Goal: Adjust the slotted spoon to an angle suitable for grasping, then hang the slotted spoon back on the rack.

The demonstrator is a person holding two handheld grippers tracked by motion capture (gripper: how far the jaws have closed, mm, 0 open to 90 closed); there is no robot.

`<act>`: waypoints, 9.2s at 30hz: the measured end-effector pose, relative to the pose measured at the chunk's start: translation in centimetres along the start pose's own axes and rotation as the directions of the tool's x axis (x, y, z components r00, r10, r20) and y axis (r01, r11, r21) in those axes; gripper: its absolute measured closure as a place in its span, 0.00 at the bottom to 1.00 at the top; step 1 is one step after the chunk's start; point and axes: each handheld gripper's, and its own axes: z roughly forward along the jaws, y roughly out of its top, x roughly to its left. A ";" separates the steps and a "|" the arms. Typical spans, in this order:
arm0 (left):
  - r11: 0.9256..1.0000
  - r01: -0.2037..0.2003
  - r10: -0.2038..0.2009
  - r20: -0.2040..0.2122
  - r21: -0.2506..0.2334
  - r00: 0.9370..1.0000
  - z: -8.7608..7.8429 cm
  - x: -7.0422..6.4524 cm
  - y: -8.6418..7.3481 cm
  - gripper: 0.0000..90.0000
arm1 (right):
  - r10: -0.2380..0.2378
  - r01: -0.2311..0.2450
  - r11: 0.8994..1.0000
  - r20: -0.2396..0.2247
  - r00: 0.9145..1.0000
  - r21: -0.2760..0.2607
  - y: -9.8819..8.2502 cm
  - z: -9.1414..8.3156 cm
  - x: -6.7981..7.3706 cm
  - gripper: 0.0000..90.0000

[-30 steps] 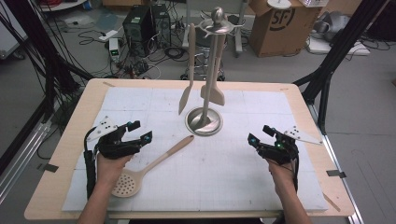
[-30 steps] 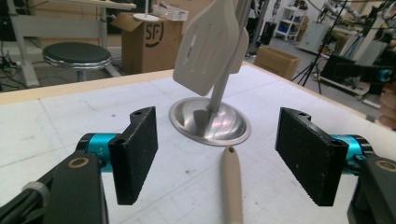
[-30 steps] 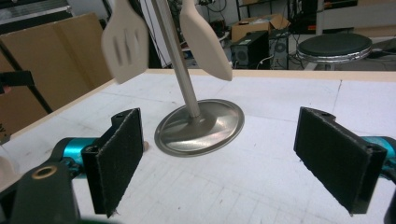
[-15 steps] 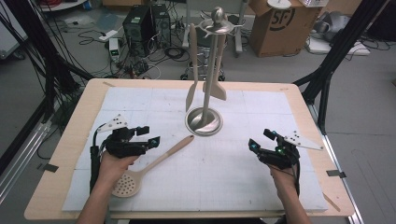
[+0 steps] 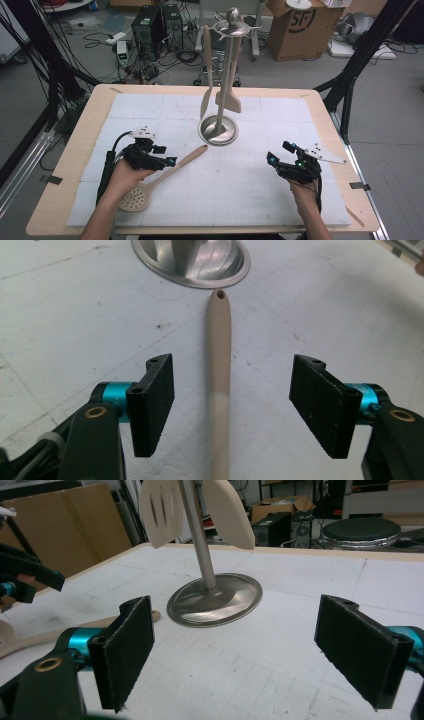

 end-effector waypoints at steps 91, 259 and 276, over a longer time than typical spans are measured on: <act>0.992 -0.064 0.053 0.105 0.111 0.993 2.7 -1.2 -2.7 0.69 | -0.049 0.048 0.997 0.029 0.998 0.057 -0.7 0.4 1.0 0.18; 0.691 -0.099 0.161 0.019 -0.716 0.987 1.2 -6.3 11.1 0.86 | -0.037 0.034 0.997 0.039 0.999 0.072 -1.2 0.5 0.4 0.18; 0.745 -0.063 0.100 0.019 -0.664 0.995 2.7 -5.6 11.6 0.86 | -0.033 0.031 0.998 0.040 0.999 0.059 -1.1 0.2 0.2 0.18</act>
